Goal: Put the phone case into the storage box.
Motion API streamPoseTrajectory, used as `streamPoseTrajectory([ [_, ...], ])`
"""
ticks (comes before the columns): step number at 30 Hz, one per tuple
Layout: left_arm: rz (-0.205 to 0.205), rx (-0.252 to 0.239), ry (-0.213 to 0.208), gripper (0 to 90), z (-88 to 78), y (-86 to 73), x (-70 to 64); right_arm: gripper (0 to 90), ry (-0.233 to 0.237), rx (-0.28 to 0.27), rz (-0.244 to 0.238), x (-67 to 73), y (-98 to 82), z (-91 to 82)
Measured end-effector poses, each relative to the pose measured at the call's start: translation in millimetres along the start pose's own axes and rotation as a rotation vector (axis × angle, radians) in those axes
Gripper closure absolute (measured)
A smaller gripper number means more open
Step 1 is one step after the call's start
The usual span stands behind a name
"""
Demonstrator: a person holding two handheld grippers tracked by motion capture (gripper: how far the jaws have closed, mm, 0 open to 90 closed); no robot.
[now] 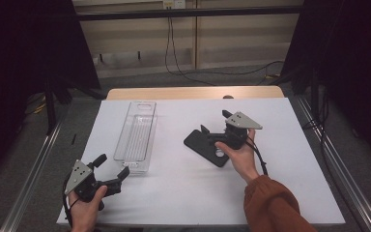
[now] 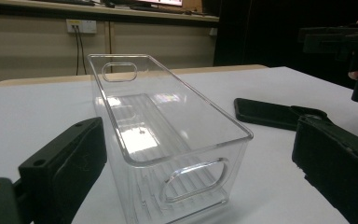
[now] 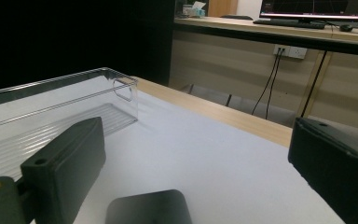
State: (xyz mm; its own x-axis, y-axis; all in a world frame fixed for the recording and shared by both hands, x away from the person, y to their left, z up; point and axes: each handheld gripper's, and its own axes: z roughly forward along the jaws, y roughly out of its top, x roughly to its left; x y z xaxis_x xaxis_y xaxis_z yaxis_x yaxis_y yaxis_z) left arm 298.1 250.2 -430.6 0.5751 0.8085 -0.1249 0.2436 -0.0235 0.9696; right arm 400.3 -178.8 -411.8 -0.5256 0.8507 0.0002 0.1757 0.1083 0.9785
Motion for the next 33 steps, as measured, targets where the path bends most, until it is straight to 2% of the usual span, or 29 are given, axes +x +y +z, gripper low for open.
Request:
streamPoseTrajectory([
  [5,0.006,0.003,0.001,3.1,-0.8,0.2,0.3,7.2,-0.004,-0.005,-0.021,-0.5,6.9,14.5],
  [7,0.002,-0.002,0.003,3.1,-0.9,0.2,0.2,8.2,0.000,-0.013,-0.002,-1.4,8.1,18.2],
  [13,0.003,0.003,0.001,3.1,-0.8,0.1,0.4,9.3,-0.010,-0.005,-0.008,-2.5,10.9,26.5],
  [21,0.002,0.003,0.000,3.1,-0.6,-0.1,0.3,15.7,-0.011,-0.001,-0.007,-2.1,16.9,41.4],
  [24,0.002,0.006,0.001,3.1,-1.1,-0.1,1.0,26.7,0.024,0.012,0.033,-2.6,18.7,46.8],
  [29,-0.005,0.002,0.002,3.1,-1.3,-0.2,1.1,40.8,0.060,0.038,0.022,-1.5,22.2,54.3],
  [30,-0.008,-0.002,0.003,3.1,-1.1,-0.2,1.0,45.8,0.068,0.057,0.026,-1.2,23.3,55.5],
  [31,-0.010,-0.002,0.002,3.1,-1.0,-0.4,1.1,53.7,0.113,0.113,0.046,-1.8,27.1,57.1],
  [33,-0.013,-0.002,0.002,3.1,-0.8,-0.5,1.2,56.1,0.120,0.116,0.046,-1.4,28.0,57.9],
])
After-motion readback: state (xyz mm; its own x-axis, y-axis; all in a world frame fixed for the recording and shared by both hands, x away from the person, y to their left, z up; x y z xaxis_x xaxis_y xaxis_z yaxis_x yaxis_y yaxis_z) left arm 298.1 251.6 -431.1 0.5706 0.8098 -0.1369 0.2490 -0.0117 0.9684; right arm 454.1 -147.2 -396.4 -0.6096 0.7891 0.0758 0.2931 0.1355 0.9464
